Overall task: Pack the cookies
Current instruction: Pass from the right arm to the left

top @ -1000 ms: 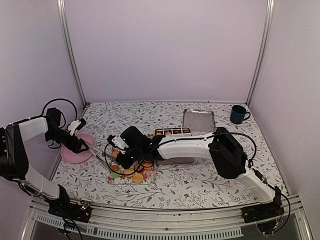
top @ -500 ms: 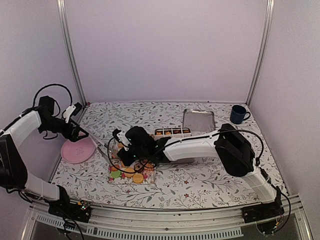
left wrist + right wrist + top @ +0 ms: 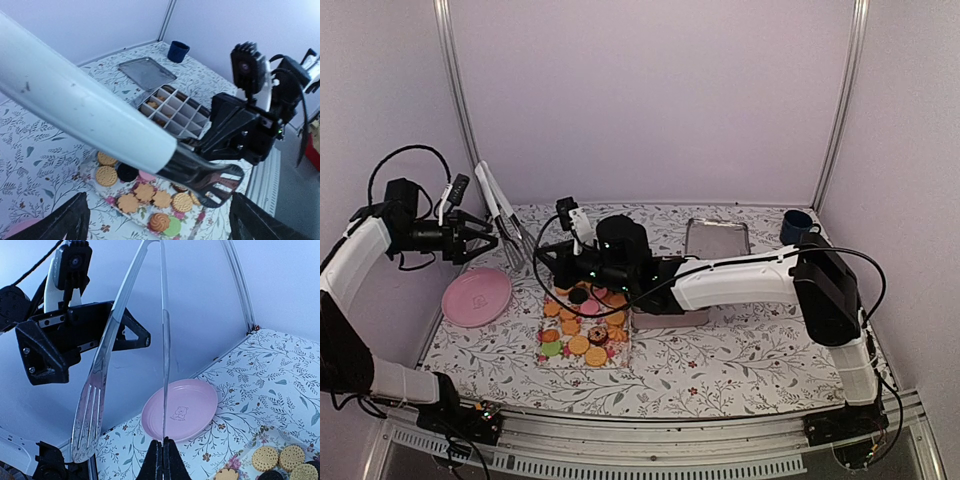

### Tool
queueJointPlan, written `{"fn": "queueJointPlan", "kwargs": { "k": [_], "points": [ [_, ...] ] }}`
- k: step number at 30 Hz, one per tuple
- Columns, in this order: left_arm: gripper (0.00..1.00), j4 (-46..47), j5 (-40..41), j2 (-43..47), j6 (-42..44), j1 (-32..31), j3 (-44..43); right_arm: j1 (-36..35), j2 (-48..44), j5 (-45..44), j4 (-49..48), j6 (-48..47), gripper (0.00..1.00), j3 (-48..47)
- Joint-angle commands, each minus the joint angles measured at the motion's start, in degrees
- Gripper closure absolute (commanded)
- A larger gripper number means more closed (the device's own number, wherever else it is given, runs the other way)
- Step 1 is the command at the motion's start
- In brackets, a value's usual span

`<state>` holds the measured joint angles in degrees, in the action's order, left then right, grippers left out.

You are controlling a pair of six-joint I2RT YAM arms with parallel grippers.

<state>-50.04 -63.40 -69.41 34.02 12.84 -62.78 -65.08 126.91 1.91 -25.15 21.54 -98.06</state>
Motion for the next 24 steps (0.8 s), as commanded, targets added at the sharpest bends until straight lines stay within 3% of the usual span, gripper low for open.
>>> {"fn": "queueJointPlan", "kwargs": {
  "k": [1,6,9,11,12,13,15,16,18,21,24],
  "points": [
    [0.05,-4.2,-15.2,1.2,-0.2,-1.5,-1.4,1.0,-1.7,1.5,-9.6,2.9,1.00,1.4],
    [0.13,-1.4,-23.3,0.9,-5.0,-3.6,-0.1,1.1,-1.3,2.4,-13.9,3.3,1.00,2.2],
    [0.23,9.5,-26.6,1.8,-16.6,-4.0,3.4,1.0,-1.5,2.6,-15.1,3.3,1.00,2.4],
    [0.32,23.8,-29.0,3.5,-31.6,-4.0,7.6,1.1,-1.5,2.6,-15.9,3.0,1.00,2.8],
    [0.37,34.7,-29.9,4.9,-43.1,-4.2,10.9,1.1,-1.5,2.6,-16.2,3.1,1.00,2.9],
    [0.40,51.4,-30.3,6.3,-58.0,-4.5,15.2,1.1,-1.4,2.7,-16.4,3.0,1.00,3.0],
    [0.43,109.4,-29.5,7.6,-95.3,-5.0,26.6,1.1,-1.2,3.2,-17.1,3.0,1.00,2.9],
    [0.43,120.6,-29.8,6.7,-104.7,-5.7,29.1,1.1,-1.2,3.3,-17.3,3.0,1.00,2.9],
    [0.46,112.5,-29.9,5.7,-101.9,-7.3,28.9,1.1,-1.0,3.8,-17.7,3.1,1.00,2.9],
    [0.51,122.0,-29.5,3.3,-109.2,-7.6,29.7,1.2,-1.1,4.2,-18.4,3.2,1.00,3.4],
    [0.57,122.0,-29.0,2.1,-110.5,-7.8,29.3,1.2,-1.0,4.7,-19.3,3.6,1.00,4.0]
  ]
}}
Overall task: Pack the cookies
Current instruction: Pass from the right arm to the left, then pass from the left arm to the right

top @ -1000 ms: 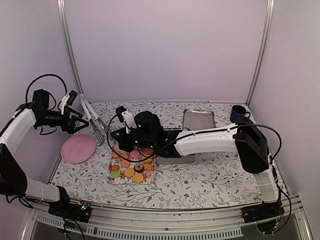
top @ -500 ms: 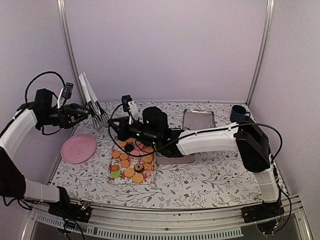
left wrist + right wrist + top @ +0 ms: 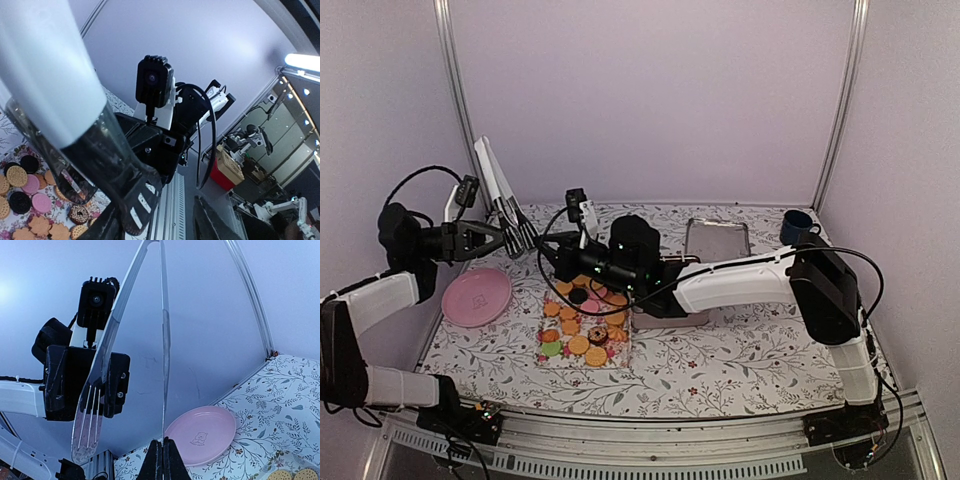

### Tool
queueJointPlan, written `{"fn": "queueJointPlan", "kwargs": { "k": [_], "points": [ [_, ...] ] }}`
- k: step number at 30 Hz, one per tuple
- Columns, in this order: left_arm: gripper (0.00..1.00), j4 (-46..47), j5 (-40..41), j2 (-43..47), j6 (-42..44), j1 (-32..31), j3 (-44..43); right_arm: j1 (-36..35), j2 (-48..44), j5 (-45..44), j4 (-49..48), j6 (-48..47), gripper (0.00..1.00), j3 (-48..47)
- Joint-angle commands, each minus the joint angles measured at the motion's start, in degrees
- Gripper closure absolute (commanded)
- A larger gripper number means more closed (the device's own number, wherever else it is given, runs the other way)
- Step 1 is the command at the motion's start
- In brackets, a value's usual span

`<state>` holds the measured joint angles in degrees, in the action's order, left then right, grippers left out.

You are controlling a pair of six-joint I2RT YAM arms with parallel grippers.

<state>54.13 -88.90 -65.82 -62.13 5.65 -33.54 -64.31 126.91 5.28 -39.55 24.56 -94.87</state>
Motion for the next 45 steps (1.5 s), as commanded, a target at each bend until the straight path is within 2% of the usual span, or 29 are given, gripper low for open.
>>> {"fn": "queueJointPlan", "kwargs": {
  "k": [1,5,7,8,10,14,20,21,23,24,25,27,28,30,36,40,45],
  "points": [
    [0.58,17.9,-2.9,-1.6,-14.8,-0.6,-0.1,0.4,-1.0,1.4,-5.2,0.7,1.00,0.9],
    [0.59,16.1,-0.2,-1.4,-13.8,-1.2,-1.0,0.6,-1.1,1.6,-6.0,1.2,1.00,1.3],
    [0.64,13.3,1.3,-1.3,-12.3,-1.3,-1.2,0.8,-1.2,1.6,-6.5,1.4,1.00,1.4],
    [0.71,11.6,1.9,-1.1,-11.0,-1.4,-1.3,0.9,-1.1,1.6,-6.7,1.7,1.00,1.4],
    [0.98,7.3,2.8,-0.7,-7.9,-1.6,-1.3,1.0,-1.1,1.7,-7.1,1.9,1.00,1.3],
    [1.00,-0.2,2.7,0.5,-2.3,-2.8,-2.5,1.1,-0.4,2.5,-8.0,2.3,1.00,1.0],
    [1.00,-4.6,3.8,0.9,1.9,-4.2,-3.9,1.0,0.4,4.5,-8.8,2.8,1.00,0.4],
    [1.00,-6.4,3.8,0.9,3.7,-4.2,-4.2,1.1,0.2,5.1,-8.6,2.7,0.96,0.6],
    [1.00,-16.0,3.8,1.1,12.5,-4.2,-6.4,1.6,-0.8,6.0,-7.8,2.4,0.64,2.1],
    [1.00,-24.6,4.3,1.3,20.8,-4.1,-8.4,2.3,-1.9,6.8,-7.7,2.4,0.50,3.6],
    [1.00,-37.2,5.5,1.5,31.1,-4.2,-11.3,3.4,-3.0,8.5,-7.7,2.7,0.38,5.6],
    [1.00,-66.4,14.4,0.7,57.5,-5.9,-19.0,6.0,-6.4,14.0,-7.6,3.8,0.23,9.9],
    [1.00,-76.7,20.4,-0.7,66.9,-7.9,-22.4,7.2,-8.2,15.2,-7.2,3.8,0.19,12.1],
    [1.00,-89.4,29.7,-3.6,77.9,-11.6,-25.8,9.3,-12.7,18.7,-4.8,2.3,0.15,15.8],
    [1.00,-105.5,43.7,-6.5,96.3,-18.8,-28.6,14.6,-17.0,34.6,6.3,-4.5,0.20,15.2],
    [1.00,-114.2,46.2,-6.2,105.0,-21.7,-29.7,15.3,-19.6,36.3,11.5,-9.0,0.22,14.4],
    [1.00,-118.7,46.6,-6.6,108.3,-26.1,-31.1,14.7,-19.0,40.4,14.1,-11.5,0.28,10.9]
  ]
}}
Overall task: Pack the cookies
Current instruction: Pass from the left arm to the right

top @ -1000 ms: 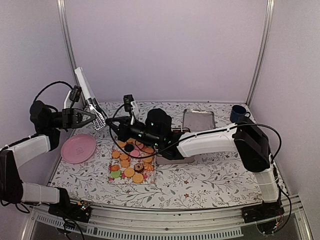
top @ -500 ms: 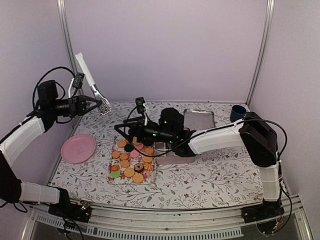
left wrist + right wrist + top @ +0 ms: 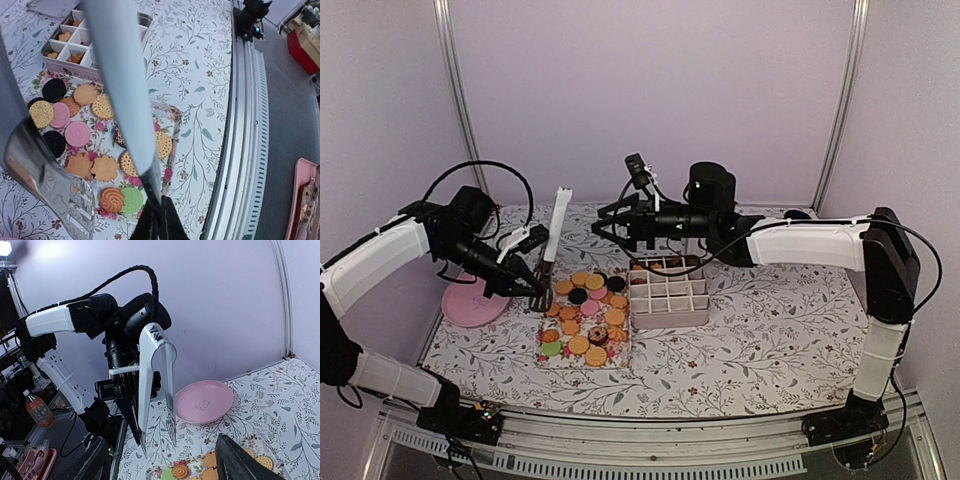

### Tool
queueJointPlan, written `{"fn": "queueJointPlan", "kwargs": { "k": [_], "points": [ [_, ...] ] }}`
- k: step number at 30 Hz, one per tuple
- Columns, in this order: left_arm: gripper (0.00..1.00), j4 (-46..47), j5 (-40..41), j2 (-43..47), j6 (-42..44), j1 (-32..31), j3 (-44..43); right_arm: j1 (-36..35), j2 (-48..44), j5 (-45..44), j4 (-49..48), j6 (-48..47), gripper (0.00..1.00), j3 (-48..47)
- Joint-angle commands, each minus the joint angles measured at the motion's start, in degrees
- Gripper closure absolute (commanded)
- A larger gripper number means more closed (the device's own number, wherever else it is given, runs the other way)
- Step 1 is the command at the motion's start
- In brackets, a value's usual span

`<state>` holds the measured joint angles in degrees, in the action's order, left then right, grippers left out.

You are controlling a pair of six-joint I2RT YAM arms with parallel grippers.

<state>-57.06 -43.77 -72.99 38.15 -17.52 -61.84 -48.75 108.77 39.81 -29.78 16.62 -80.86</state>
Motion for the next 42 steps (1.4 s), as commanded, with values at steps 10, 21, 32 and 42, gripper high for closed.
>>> {"fn": "queueJointPlan", "kwargs": {
  "k": [10,21,32,42],
  "points": [
    [1.00,-8.0,0.9,0.1,7.8,-6.6,-4.6,-4.9,2.3,12.7,4.2,-3.3,0.54,-6.8],
    [1.00,-6.1,3.0,1.0,6.8,-6.7,-4.6,-8.3,6.1,10.3,-4.2,2.7,0.64,-6.2],
    [1.00,-5.0,5.2,1.4,6.7,-6.7,-3.7,-9.3,9.2,8.4,-11.9,8.2,1.00,-7.4],
    [0.22,1.2,-4.1,5.8,0.4,-2.4,-2.1,-9.3,5.2,2.8,-19.1,8.1,1.00,0.3]
  ]
}}
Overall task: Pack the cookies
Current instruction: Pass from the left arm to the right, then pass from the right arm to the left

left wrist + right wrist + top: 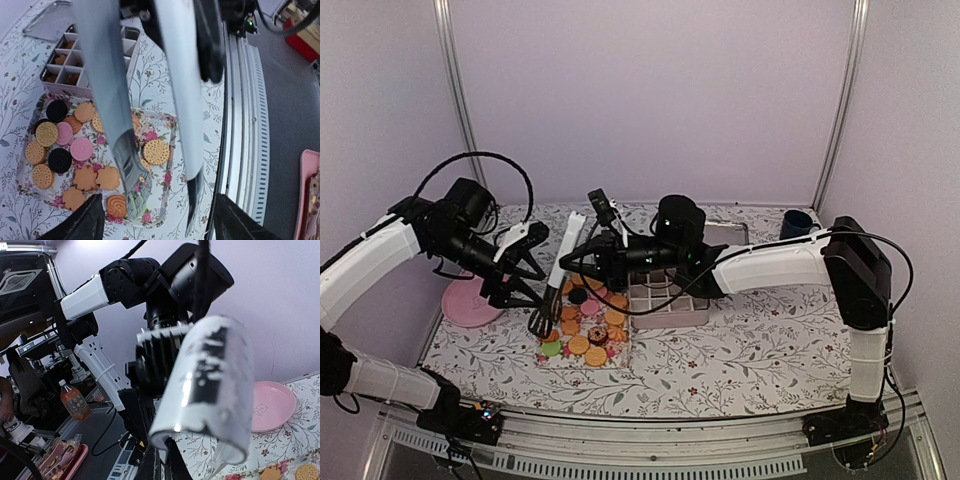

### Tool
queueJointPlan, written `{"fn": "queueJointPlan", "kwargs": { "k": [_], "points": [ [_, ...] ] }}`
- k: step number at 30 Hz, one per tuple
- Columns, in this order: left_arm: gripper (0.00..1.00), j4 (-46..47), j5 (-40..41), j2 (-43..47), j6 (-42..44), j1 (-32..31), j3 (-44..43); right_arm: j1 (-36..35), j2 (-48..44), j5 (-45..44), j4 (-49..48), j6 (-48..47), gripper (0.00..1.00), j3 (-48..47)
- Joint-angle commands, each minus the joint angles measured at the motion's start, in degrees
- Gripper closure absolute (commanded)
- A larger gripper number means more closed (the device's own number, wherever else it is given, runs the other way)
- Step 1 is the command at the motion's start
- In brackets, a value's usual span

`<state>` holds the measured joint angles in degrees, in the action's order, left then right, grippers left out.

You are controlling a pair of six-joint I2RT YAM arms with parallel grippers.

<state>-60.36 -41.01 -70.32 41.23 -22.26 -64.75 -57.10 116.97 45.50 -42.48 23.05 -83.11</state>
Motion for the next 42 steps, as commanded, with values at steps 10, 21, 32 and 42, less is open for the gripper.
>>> {"fn": "queueJointPlan", "kwargs": {
  "k": [10,21,32,42],
  "points": [
    [0.50,-2.6,-17.6,-1.1,0.0,3.1,0.9,-1.0,-2.9,-3.3,-10.0,1.6,1.00,1.5],
    [1.00,-1.2,-20.2,-1.4,-2.7,4.8,2.1,-2.5,-3.7,-8.2,-11.5,-3.3,1.00,2.6],
    [0.63,0.5,-19.3,-0.1,-2.8,4.9,3.5,-3.5,-2.6,-9.9,-13.6,-3.6,1.00,1.4],
    [1.00,-2.1,-17.7,-0.3,1.2,6.2,0.0,-3.1,-4.4,-12.1,-6.0,-2.8,0.44,2.4]
  ]
}}
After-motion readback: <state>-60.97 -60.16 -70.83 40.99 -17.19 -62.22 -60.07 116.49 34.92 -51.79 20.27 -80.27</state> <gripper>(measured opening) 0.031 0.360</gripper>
